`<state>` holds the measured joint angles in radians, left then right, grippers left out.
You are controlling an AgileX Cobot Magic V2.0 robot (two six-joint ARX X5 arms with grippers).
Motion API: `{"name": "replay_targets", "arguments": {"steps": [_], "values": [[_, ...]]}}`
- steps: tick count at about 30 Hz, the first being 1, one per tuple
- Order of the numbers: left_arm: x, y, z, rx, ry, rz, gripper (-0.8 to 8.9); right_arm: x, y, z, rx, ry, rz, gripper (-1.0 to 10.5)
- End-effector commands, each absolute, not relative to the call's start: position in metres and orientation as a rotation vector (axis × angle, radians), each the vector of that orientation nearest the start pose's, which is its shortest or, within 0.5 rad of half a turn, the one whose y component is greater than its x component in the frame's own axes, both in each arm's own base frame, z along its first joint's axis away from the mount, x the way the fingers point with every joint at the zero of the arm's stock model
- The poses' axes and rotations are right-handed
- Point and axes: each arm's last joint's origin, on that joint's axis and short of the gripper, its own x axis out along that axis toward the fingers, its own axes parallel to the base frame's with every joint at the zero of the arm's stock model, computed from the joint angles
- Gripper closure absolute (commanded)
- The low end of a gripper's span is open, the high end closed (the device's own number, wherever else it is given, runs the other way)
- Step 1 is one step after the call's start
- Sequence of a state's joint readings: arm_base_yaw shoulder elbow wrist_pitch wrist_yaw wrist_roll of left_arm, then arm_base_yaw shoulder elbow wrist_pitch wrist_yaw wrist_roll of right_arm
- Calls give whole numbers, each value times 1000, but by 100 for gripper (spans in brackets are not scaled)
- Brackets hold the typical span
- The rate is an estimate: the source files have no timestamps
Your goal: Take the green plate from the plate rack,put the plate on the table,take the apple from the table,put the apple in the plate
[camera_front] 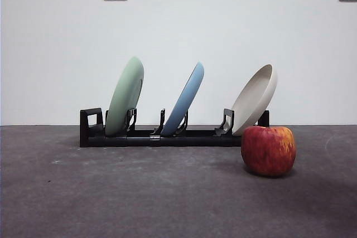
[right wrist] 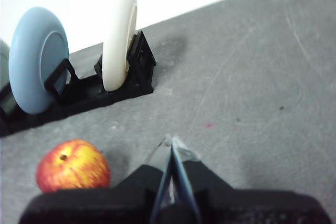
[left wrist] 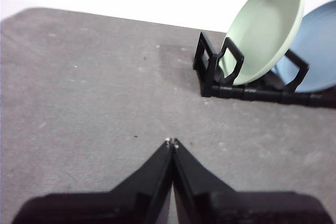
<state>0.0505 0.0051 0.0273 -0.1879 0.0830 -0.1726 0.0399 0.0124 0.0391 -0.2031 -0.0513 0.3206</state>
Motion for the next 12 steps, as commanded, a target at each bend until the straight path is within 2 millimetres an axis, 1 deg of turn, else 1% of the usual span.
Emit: {"name": "replay_targets", "arguments": {"steps": [1, 3, 7, 12], "values": [[92, 2, 173, -252, 106, -19, 820, 92, 5, 177, 403, 147, 64, 963], [90, 2, 187, -250, 80, -23, 820, 92, 5, 192, 403, 129, 68, 963], [88, 2, 222, -248, 61, -25, 820, 93, 5, 230, 386, 101, 70, 963], [94, 2, 268, -245, 71, -30, 820, 104, 6, 279, 295, 98, 79, 963]]}}
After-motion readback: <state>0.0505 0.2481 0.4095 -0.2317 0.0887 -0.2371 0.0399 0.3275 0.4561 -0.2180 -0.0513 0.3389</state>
